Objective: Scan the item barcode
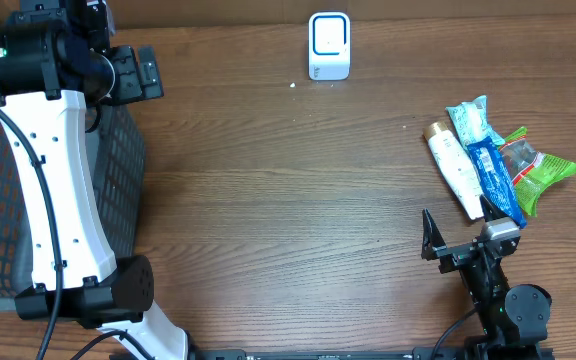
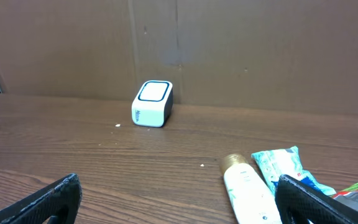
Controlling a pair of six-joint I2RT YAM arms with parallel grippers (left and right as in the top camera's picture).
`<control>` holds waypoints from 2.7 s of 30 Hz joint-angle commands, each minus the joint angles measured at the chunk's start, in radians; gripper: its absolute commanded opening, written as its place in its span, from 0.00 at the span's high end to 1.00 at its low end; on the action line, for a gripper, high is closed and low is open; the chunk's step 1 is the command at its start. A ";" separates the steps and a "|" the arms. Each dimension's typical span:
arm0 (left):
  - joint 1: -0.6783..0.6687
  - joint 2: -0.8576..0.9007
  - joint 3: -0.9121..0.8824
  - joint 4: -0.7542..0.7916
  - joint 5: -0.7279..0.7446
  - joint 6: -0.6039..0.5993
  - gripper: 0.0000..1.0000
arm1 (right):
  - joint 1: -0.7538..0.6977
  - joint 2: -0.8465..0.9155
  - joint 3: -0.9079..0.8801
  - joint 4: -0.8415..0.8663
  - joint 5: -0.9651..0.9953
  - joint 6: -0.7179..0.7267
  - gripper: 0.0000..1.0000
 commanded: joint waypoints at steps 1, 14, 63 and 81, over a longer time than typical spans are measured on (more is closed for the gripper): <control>-0.007 -0.019 0.015 0.002 0.004 -0.007 0.00 | -0.005 -0.006 -0.010 0.003 0.010 0.000 0.00; -0.066 -0.427 -0.621 0.527 0.099 -0.005 0.00 | -0.005 -0.006 -0.010 0.003 0.010 0.001 0.00; -0.037 -1.859 -2.368 1.527 0.177 0.413 0.00 | -0.005 -0.006 -0.010 0.003 0.010 0.001 0.00; -0.037 -1.859 -2.368 1.527 0.177 0.413 0.00 | -0.005 -0.006 -0.010 0.003 0.010 0.001 0.00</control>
